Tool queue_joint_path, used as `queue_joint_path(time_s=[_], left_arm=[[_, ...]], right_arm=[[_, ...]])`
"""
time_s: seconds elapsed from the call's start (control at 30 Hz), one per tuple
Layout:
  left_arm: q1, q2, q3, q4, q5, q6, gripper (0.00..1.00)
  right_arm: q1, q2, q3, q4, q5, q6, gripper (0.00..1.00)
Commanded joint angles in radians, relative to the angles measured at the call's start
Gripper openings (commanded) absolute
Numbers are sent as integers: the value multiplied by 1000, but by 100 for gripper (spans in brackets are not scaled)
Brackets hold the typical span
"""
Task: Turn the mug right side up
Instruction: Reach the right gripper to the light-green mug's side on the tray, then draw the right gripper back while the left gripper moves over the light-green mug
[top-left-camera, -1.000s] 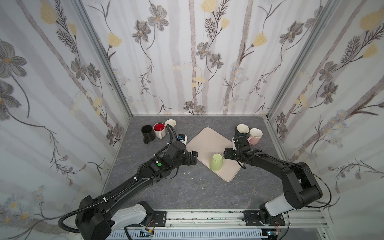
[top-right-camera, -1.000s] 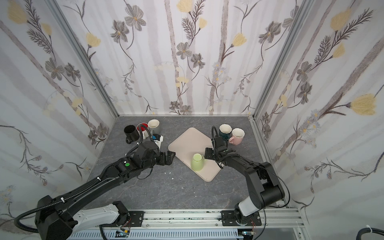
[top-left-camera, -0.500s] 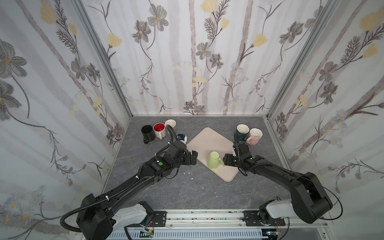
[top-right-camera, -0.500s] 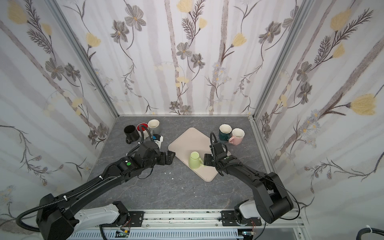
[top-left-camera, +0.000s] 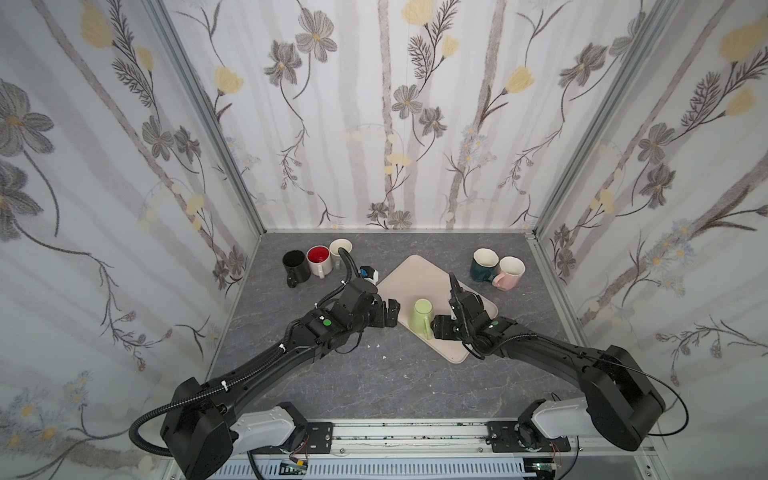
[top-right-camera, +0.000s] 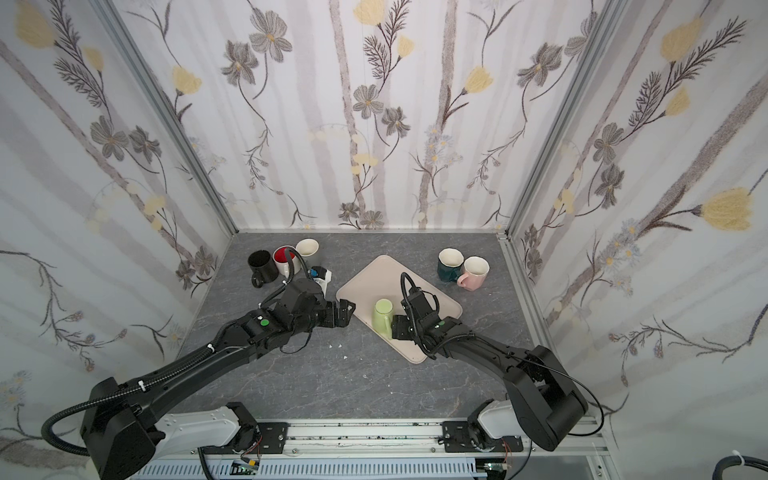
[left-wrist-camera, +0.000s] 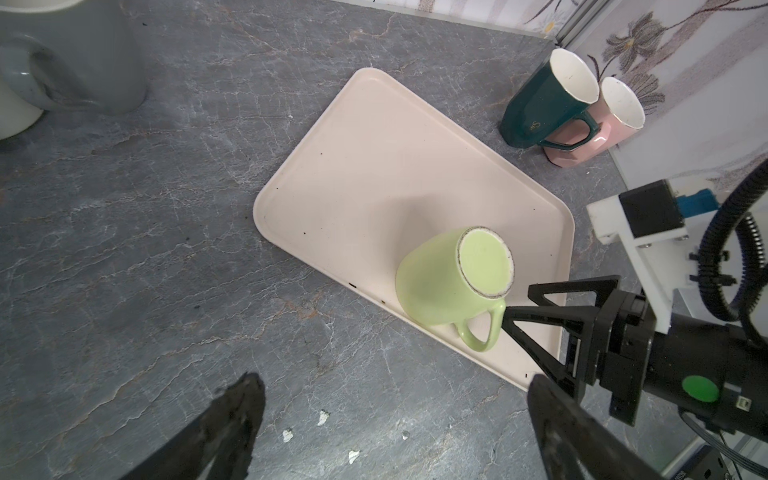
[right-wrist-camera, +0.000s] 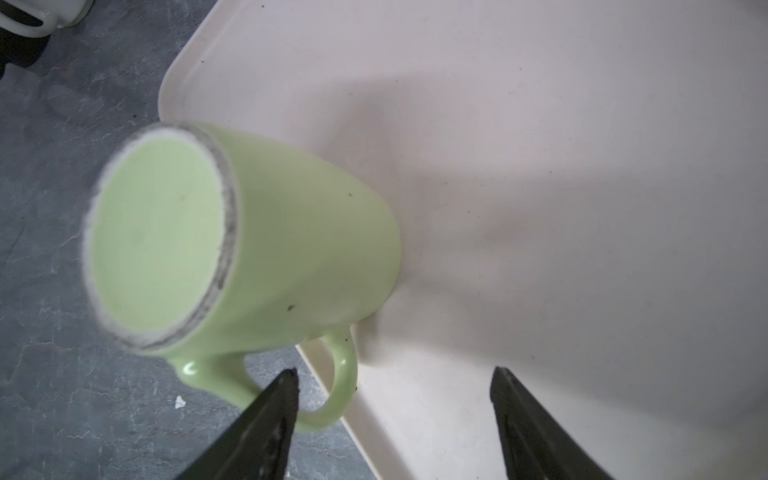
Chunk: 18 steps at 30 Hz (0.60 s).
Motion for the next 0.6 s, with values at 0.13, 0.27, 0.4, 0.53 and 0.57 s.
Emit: queue_joint_path(time_s=[0.13, 0.27, 0.4, 0.53, 0.57], left_arm=[[3, -10, 15, 8, 26, -5, 100], [3, -2, 20, -14, 26, -9, 100], [3, 24, 31, -27, 54, -35, 100], [2, 49, 37, -19, 88, -88, 100], [-2, 71, 39, -17, 96, -105, 100]], right_arm=[[50, 79, 66, 121, -86, 39, 74], [50, 58, 48, 157, -106, 60, 75], [48, -53, -20, 173, -99, 80, 77], [42, -196, -103, 170, -68, 96, 79], [37, -239, -133, 170, -61, 106, 79]])
